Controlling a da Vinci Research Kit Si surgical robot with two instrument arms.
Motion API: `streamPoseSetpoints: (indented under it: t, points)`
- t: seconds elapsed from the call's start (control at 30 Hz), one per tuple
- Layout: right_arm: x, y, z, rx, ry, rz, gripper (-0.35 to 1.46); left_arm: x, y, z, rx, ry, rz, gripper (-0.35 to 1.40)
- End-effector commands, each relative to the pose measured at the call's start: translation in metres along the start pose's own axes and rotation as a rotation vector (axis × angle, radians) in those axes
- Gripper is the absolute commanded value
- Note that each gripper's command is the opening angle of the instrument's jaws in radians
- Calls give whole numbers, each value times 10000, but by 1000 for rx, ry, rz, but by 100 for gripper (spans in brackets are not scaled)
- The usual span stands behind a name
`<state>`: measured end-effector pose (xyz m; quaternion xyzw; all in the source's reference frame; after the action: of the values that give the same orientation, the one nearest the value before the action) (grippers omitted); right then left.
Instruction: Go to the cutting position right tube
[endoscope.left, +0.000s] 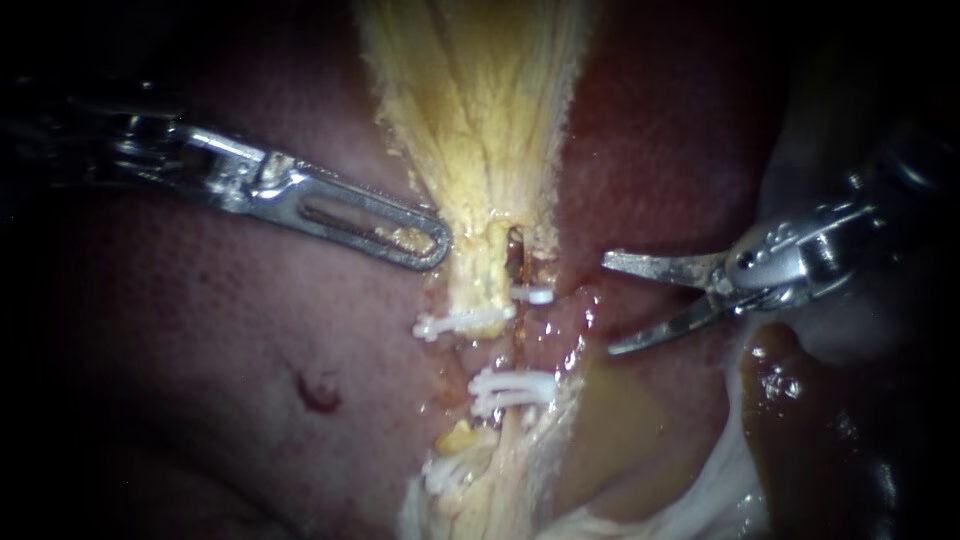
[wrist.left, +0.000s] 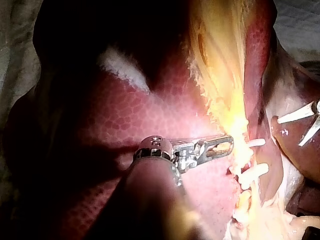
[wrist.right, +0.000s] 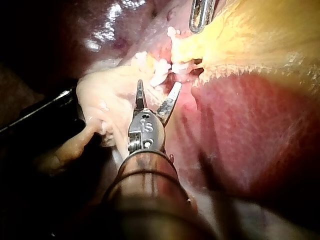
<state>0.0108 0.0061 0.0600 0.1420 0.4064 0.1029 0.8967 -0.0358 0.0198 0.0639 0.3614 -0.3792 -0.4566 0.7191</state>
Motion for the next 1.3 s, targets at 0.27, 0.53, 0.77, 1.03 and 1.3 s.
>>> streamPoseSetpoints:
  t: [0.27,0.53,0.77,1.03,1.3]
  points:
    - [0,0,0,0,0,0,145,-10,-4,-36,-8,-10,-5,-35]
    - [0,0,0,3,1,0,145,-23,-8,-92,-32,-41,-22,-35]
    - [-2,-2,8,59,16,-1,145,-21,-9,-87,-35,-47,-21,-35]
    - [-21,-22,47,186,1,82,145,-21,-11,-87,-35,-47,-22,-35]
    - [-51,-23,81,260,-52,212,143,-21,-11,-87,-35,-48,-22,-35]
